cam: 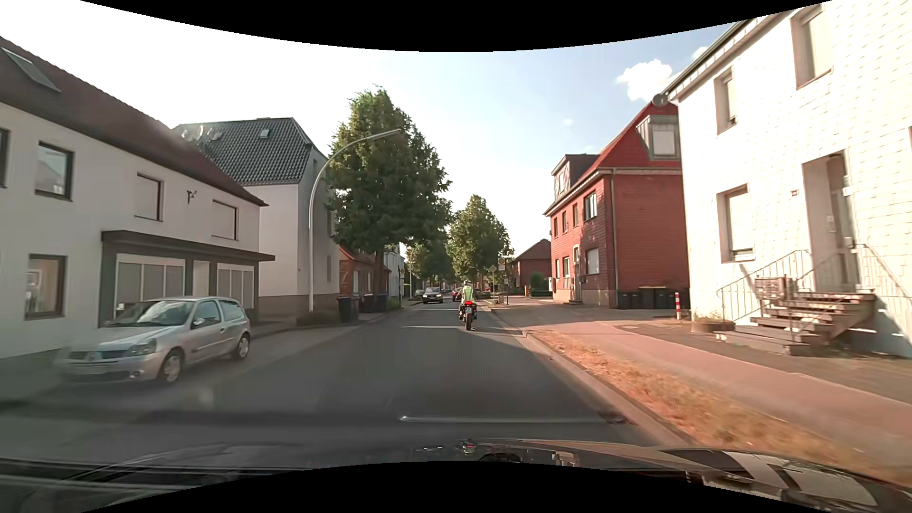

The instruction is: Follow the waypoints while adhering to traffic rules and regulations

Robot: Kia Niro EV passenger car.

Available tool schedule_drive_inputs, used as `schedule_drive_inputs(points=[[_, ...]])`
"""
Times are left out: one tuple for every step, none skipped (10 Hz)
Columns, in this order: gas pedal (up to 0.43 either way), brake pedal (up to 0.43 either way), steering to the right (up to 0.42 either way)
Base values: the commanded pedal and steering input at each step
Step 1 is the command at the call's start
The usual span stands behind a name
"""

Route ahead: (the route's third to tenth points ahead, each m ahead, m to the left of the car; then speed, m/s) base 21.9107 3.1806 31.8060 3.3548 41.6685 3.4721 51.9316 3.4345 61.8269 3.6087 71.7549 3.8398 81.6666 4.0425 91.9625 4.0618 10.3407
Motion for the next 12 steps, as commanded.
schedule_drive_inputs(points=[[0.169, 0.0, -0.007], [0.169, 0.0, -0.006], [0.169, 0.0, -0.004], [0.169, 0.0, -0.003], [0.157, 0.0, -0.004], [0.157, 0.0, -0.006], [0.157, 0.0, -0.008], [0.157, 0.0, -0.007], [0.157, 0.0, -0.006], [0.157, 0.0, -0.005], [0.157, 0.0, -0.005], [0.157, 0.0, -0.004]])
